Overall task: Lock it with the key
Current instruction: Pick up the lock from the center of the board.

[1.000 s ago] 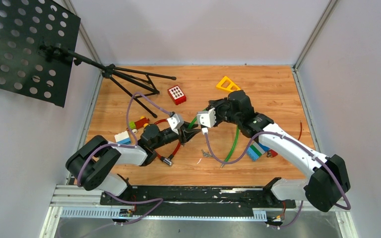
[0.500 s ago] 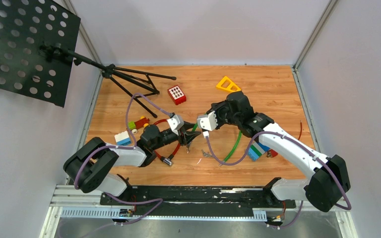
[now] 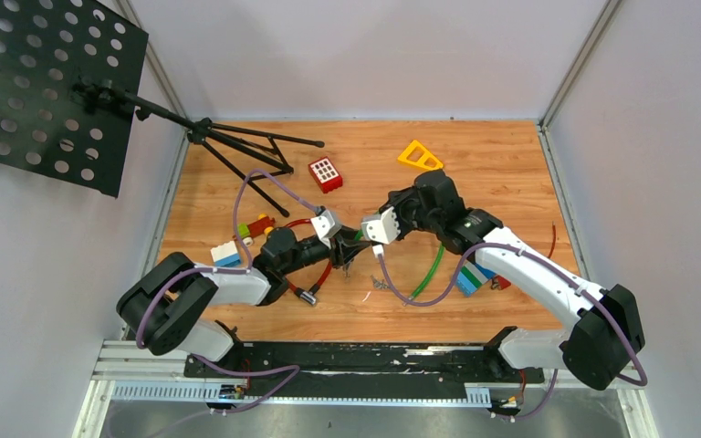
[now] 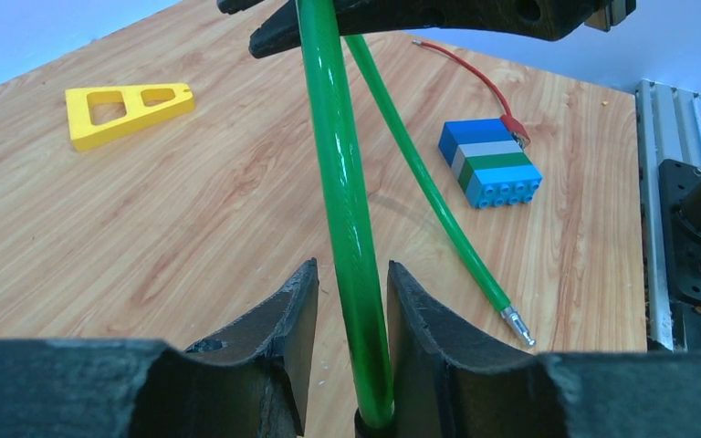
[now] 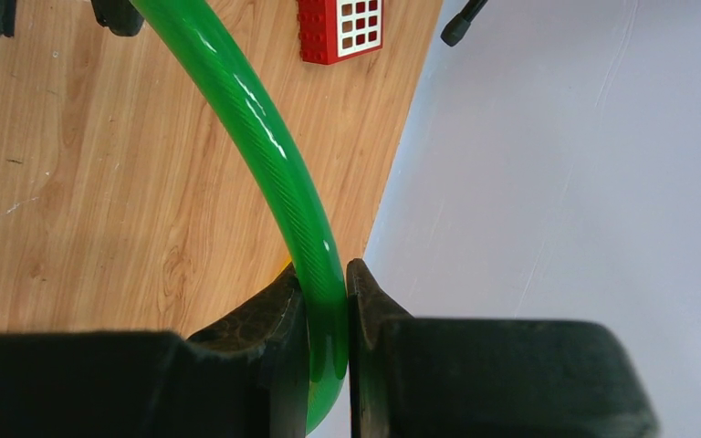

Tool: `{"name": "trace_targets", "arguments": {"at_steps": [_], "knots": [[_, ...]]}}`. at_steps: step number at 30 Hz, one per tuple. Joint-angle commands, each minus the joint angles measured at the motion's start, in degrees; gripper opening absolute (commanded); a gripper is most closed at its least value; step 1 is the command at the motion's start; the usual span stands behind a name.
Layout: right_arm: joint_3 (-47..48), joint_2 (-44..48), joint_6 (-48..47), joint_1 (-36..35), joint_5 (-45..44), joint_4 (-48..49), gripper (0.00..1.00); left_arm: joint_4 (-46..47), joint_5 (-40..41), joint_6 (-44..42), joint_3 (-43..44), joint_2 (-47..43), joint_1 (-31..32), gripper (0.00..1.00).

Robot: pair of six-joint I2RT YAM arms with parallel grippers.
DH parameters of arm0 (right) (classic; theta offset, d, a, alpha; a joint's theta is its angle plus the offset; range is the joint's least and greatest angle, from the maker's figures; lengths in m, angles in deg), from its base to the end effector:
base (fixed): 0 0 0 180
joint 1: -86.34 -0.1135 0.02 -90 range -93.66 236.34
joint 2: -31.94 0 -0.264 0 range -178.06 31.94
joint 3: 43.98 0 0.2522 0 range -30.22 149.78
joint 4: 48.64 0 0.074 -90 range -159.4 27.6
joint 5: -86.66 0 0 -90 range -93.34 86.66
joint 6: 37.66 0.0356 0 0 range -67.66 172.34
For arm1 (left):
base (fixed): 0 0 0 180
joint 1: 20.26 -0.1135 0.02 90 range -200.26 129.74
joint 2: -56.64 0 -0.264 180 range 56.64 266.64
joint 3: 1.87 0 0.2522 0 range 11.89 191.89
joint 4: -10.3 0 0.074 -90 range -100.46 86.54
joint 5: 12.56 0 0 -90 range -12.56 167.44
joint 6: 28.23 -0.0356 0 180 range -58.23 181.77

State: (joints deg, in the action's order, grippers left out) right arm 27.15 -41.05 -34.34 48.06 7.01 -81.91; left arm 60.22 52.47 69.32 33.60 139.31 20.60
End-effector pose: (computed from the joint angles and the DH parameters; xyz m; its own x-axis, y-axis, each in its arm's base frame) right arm 0.2190 0.1810 0.2950 0.6974 -0.7007 -0.1506 -0.4929 -0.3164 -0.8105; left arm 0.1897 -0.1840 0.1953 -0.0842 -0.0846 -0.9928 0.9088 0.4021 -0.1114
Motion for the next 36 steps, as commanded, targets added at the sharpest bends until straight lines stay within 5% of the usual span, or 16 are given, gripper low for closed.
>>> {"name": "trace_targets", "arguments": {"at_steps": [1, 6, 9, 15, 25, 31, 36], "knots": [[1.63, 0.17, -1.48, -0.87, 0.34, 0.76, 0.0, 0.76, 0.14, -0.34, 2.19, 0.06, 0.1, 0.39], [1.52, 0.33, -1.44, -0.95, 0.29, 1.18, 0.0, -0.65, 0.15, -0.51, 2.91, 0.46, 0.1, 0.25], [1.74, 0.38, -0.86, -0.92, 0.32, 1.45, 0.0, -2.45, 0.76, -0.5, 3.72, 0.64, 0.1, 0.01], [0.63, 2.17, 2.9, -0.96, 1.13, 3.84, 0.04, -4.2, 2.93, -1.18, 4.05, 0.43, 0.1, 0.0], [-5.83, 9.32, 16.2, -1.04, 5.24, 15.18, 0.46, 2.2, 3.21, -3.41, 1.77, 1.14, 0.18, 0.0], [-12.56, 15.22, 35.31, -0.92, -0.66, 26.5, 0.61, 10.31, 4.78, -3.23, -1.53, 1.91, 0.19, 0.0], [-18.93, 20.01, 65.6, -0.98, -19.82, 31.73, 0.69, 24.18, 3.5, -3.47, -5.04, 5.51, 0.23, 0.0]]}}
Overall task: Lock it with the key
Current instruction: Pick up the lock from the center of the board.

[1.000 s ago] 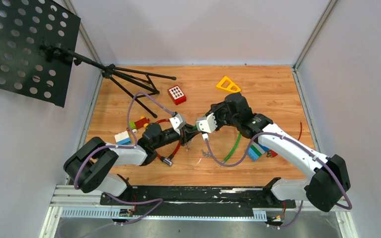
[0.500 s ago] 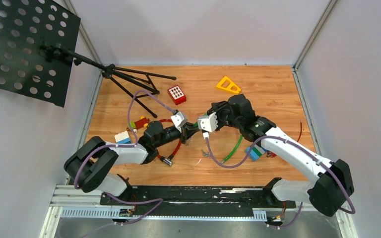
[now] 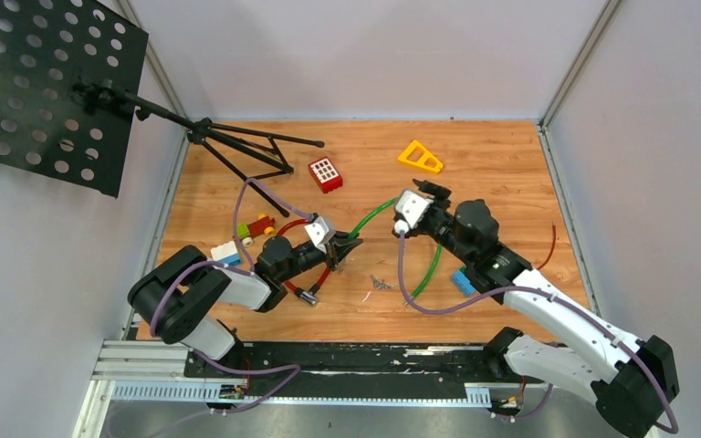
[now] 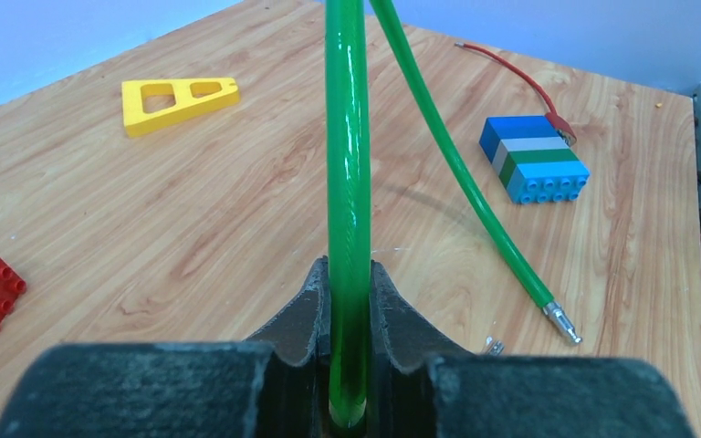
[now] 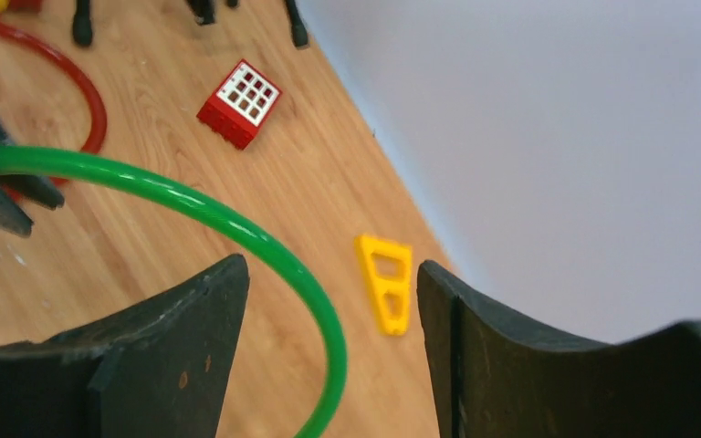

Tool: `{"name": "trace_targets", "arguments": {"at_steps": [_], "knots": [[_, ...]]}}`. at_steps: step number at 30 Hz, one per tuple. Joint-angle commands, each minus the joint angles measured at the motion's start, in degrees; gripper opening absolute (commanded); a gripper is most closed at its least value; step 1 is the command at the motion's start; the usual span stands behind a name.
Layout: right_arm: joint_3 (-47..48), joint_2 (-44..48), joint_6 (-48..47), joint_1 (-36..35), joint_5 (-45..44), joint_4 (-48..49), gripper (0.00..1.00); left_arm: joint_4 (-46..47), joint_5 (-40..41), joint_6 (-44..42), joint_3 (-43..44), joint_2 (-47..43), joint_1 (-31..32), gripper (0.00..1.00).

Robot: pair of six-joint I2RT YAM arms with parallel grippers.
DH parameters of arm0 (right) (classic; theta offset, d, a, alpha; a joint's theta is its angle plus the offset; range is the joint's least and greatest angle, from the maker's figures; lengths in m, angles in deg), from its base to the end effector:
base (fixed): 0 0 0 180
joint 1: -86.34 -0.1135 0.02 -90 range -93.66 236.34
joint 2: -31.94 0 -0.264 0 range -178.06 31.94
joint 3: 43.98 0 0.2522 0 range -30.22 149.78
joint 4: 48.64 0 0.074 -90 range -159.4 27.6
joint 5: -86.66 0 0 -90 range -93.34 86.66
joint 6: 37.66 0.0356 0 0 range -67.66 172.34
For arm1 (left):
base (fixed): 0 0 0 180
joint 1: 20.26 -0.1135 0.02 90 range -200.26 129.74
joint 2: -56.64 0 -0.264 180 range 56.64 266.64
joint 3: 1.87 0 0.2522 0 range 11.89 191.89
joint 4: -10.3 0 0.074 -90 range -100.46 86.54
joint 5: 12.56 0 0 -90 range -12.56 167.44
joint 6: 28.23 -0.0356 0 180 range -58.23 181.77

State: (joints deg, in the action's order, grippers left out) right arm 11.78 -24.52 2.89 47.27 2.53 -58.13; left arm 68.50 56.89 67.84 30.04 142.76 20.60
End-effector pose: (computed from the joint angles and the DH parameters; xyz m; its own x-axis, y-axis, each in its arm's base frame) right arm 0.1794 0.1503 0.3111 0.4465 -0.6111 -0.6536 -0.5628 0.3761 -0.7361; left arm 0.1860 -0.1774 0.1798 -0.0405 -0.0959 -0.9946 0.8781 0.4716 -0.0812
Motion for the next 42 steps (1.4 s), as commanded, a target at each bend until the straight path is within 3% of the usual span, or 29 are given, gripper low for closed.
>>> {"name": "trace_targets", "arguments": {"at_steps": [1, 4, 10, 17, 29, 35, 42], "knots": [[-4.59, 4.47, 34.62, -0.18, -18.83, 6.91, 0.69, 17.65, -1.27, -1.67, -1.63, 2.82, 0.19, 0.0], [-6.72, 7.26, 52.84, -0.14, -29.14, -1.17, 0.68, 19.2, -1.72, -0.86, -1.58, 3.95, 0.18, 0.0], [-8.49, 9.01, 76.56, -0.13, -37.02, -22.01, 0.71, 17.8, 0.32, -0.95, -1.76, 2.71, 0.18, 0.0], [-17.75, 11.19, 86.32, 0.34, -35.51, -21.64, 0.72, 17.95, 0.1, -0.29, -1.72, 2.6, 0.18, 0.0], [-19.77, 1.13, 84.97, 12.78, -17.26, -12.44, 0.7, 18.09, -1.55, 0.52, -1.34, 2.48, 0.18, 0.0], [-20.91, -3.05, 83.06, 20.45, -7.87, -5.86, 0.56, 17.88, -2.01, 0.52, -1.28, 2.55, 0.18, 0.0], [-20.5, -3.81, 80.29, 21.05, -2.49, -0.75, 0.47, 17.81, -1.95, 1.07, -0.99, 2.72, 0.18, 0.0]]}}
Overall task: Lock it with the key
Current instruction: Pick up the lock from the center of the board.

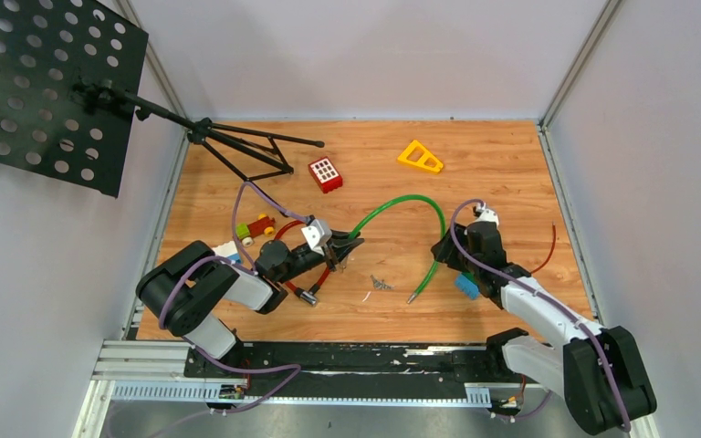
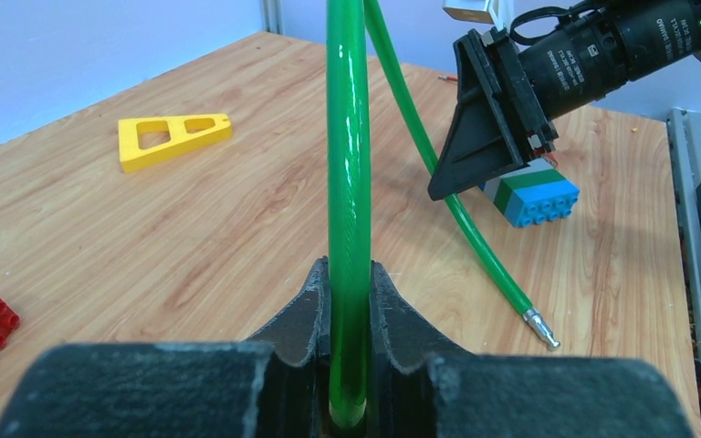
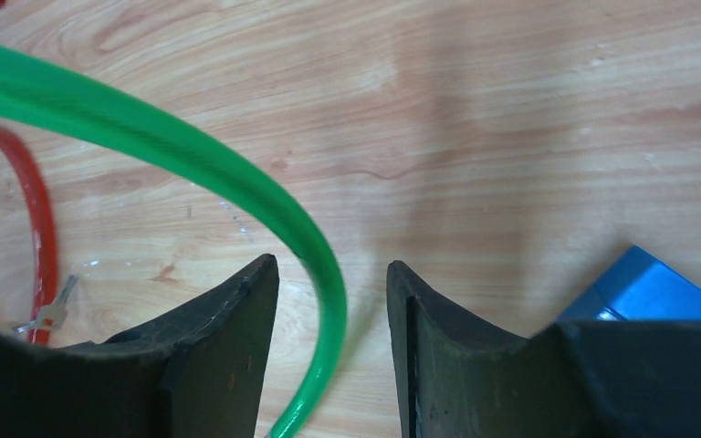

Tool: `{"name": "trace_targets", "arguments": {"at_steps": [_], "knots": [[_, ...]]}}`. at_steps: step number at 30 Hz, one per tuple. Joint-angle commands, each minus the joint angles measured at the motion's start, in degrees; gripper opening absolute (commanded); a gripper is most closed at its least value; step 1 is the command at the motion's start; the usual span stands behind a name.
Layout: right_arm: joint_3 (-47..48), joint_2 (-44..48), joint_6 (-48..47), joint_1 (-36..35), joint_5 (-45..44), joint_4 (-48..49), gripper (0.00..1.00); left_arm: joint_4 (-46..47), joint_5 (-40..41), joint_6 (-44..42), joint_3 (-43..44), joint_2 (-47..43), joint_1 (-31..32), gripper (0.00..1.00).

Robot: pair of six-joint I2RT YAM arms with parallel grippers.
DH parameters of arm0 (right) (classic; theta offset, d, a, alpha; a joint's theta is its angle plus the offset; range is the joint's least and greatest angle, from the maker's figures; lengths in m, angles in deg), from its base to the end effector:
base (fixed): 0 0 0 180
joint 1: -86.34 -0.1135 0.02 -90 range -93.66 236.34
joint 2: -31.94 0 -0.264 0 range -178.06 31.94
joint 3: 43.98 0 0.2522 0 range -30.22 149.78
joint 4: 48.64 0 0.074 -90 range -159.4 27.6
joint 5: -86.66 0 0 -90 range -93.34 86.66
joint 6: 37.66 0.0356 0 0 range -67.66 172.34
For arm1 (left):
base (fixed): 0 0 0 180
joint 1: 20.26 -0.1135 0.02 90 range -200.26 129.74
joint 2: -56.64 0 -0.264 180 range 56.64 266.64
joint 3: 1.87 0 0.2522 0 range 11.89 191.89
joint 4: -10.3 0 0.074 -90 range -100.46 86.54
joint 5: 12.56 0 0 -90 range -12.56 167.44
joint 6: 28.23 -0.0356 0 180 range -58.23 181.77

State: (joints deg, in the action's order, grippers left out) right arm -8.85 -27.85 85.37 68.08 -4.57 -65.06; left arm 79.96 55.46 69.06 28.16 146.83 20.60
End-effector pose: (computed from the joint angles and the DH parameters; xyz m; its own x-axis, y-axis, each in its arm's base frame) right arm 0.1892 0.0616 0.1644 -0.6855 0.3477 -0.6397 0.0904 0.9125 0.3991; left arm 0.1818 -0.1749 0.1764 0.0114 -0.1655 -0.9862 0.8945 0.4424 -0.0639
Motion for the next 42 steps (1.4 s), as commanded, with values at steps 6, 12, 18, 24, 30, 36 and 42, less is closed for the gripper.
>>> {"name": "trace_targets", "arguments": {"at_steps": [6, 12, 18, 24, 30, 36, 42], "knots": [[0.05, -3.3, -3.52, 0.58, 6.26, 9.43, 0.48, 7.45, -2.03, 0.87, 0.87, -1.55, 0.18, 0.0], [0.84, -7.29, -4.3, 0.95, 10.37, 11.32, 0.41, 8.44, -2.87, 1.62, 0.78, -1.8, 0.23, 0.0], [0.67, -4.0, -4.58, 0.97, 10.23, 8.1, 0.43, 8.6, -0.46, 1.76, 0.02, -2.39, -0.03, 0.0], [-1.22, -1.44, -5.03, 0.95, 10.48, 8.38, 0.29, 8.6, -0.57, 2.78, 0.31, -2.32, -0.17, 0.0], [-1.51, 2.09, -4.46, 0.94, 8.03, 8.8, 0.01, 8.61, 0.0, 3.32, 0.17, -2.42, -0.42, 0.0], [2.75, 14.91, -4.48, 0.86, 1.38, -0.04, 0.0, 8.6, -0.22, 6.54, 0.11, -4.32, -1.19, 0.0], [9.71, 28.74, -1.8, 0.24, -4.36, -9.05, 0.0, 8.6, -7.35, 12.86, 1.62, -11.76, -1.57, 0.0]]}}
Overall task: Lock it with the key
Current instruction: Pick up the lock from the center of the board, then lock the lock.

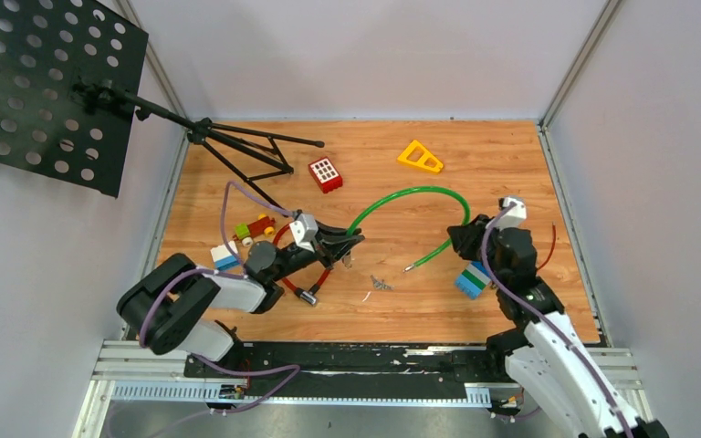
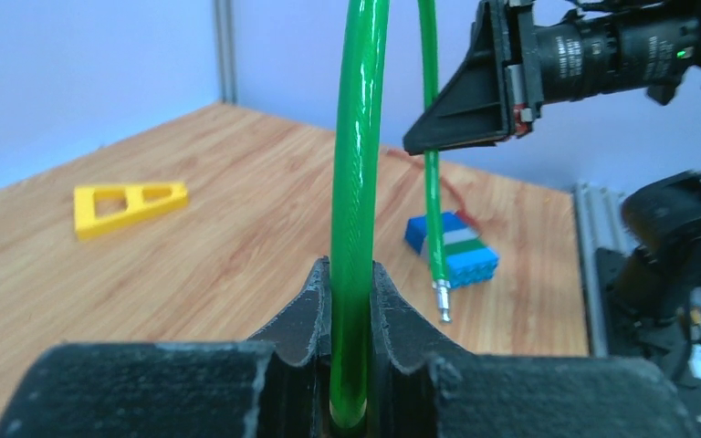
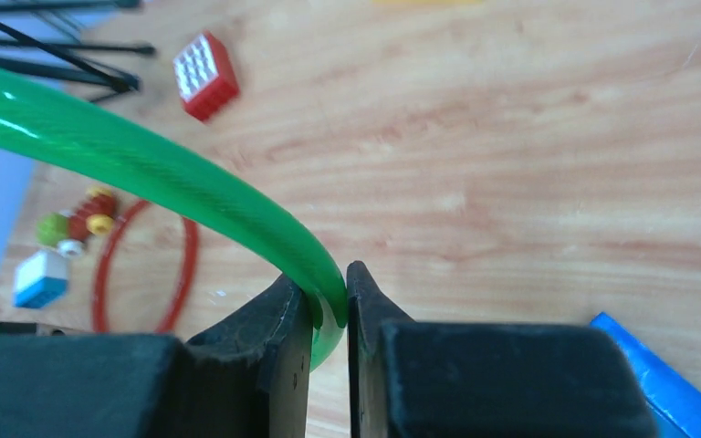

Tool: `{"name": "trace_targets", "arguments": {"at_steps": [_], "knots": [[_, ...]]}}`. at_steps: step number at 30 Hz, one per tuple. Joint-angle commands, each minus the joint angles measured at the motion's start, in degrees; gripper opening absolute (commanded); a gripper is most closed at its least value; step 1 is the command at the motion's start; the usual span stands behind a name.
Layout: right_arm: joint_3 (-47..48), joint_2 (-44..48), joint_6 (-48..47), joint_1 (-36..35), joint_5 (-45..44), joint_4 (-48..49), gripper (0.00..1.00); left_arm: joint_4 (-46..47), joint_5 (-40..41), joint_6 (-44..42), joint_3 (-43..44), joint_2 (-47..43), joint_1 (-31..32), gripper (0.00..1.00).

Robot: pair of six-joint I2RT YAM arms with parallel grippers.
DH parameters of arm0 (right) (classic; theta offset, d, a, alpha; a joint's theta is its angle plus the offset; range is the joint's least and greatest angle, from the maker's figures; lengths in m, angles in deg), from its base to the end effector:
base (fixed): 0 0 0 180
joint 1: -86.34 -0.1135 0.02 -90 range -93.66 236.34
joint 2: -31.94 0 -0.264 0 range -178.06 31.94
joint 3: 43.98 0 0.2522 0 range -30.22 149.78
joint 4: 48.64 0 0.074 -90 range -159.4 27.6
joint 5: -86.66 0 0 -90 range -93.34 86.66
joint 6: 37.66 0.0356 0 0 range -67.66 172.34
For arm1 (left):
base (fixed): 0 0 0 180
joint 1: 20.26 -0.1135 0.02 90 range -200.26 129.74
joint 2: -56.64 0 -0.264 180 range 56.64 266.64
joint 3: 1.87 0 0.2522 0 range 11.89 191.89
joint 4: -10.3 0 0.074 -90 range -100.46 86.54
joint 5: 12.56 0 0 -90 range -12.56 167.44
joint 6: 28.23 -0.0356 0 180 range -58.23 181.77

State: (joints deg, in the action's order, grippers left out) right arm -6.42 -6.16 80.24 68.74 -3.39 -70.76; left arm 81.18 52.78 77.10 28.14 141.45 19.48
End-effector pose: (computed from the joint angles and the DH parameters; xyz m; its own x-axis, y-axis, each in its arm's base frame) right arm 0.1578 0.0500 0.2318 -0.4657 0.3432 -0.8157 -0.0947 0.8971 0.4315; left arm 0.1779 -0.1672 0.1998 -0.0297 -0.2878 -0.9572 0.9139 0.3800 -0.1426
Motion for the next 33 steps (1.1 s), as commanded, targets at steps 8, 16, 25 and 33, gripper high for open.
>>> {"name": "trace_targets", "arguments": {"at_steps": [8, 16, 25, 33], "knots": [[19.18, 13.78, 10.28, -1.19, -5.8, -9.4, 0.0, 7.29, -11.89, 11.82, 6.56, -19.56, 0.47, 0.0], [32.99, 12.37, 14.17, -1.18, 0.05, -13.96, 0.0, 7.29, -18.47, 14.55, 10.45, -30.69, 1.38, 0.0], [33.45, 14.08, 20.55, -1.2, 1.42, -10.78, 0.0, 7.29, -25.02, 8.88, 12.74, -34.38, 5.17, 0.0], [29.31, 12.26, 28.52, -1.2, 0.19, -7.57, 0.0, 7.29, -22.42, 9.96, 13.87, -33.29, 5.96, 0.0]]}}
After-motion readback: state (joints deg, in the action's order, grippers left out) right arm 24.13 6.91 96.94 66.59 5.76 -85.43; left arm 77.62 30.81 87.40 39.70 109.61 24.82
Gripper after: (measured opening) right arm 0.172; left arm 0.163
